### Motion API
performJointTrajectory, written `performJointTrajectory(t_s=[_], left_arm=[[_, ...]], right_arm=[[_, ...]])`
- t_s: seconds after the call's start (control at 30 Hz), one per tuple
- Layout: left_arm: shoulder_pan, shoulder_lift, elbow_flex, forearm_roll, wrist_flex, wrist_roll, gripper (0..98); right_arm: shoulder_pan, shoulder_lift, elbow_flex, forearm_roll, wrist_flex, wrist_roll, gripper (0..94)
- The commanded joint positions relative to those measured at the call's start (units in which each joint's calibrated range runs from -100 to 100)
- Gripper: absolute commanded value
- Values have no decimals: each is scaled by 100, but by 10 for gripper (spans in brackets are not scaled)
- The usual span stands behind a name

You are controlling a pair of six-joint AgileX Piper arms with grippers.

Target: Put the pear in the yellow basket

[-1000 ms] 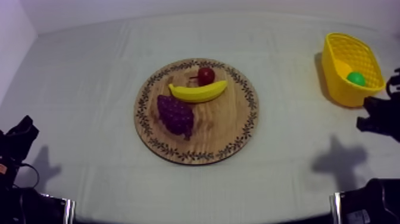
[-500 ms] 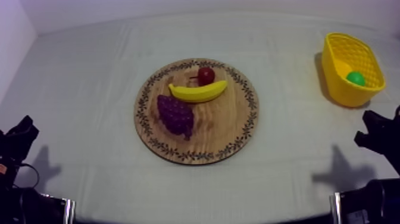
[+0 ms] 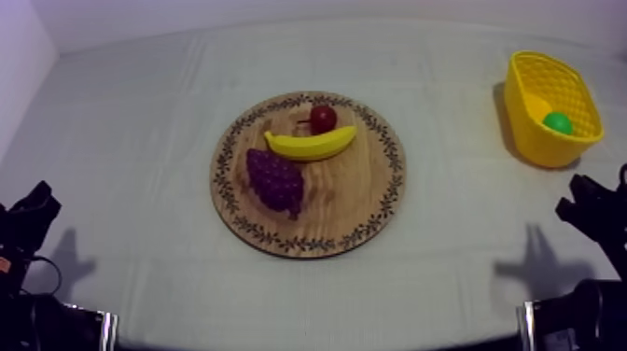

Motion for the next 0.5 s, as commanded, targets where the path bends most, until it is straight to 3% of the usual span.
performJointTrajectory(t_s=[0.0,0.17,0.47], left_arm=[[-2,2,2,0,5,2,1],[-2,2,2,0,5,2,1],[-2,2,2,0,5,2,1]], right_arm=[[6,-1,20,-6,-105,38,108],[12,-1,44,-12,-183,37,29],[13,-1,48,-13,-198,705,5]])
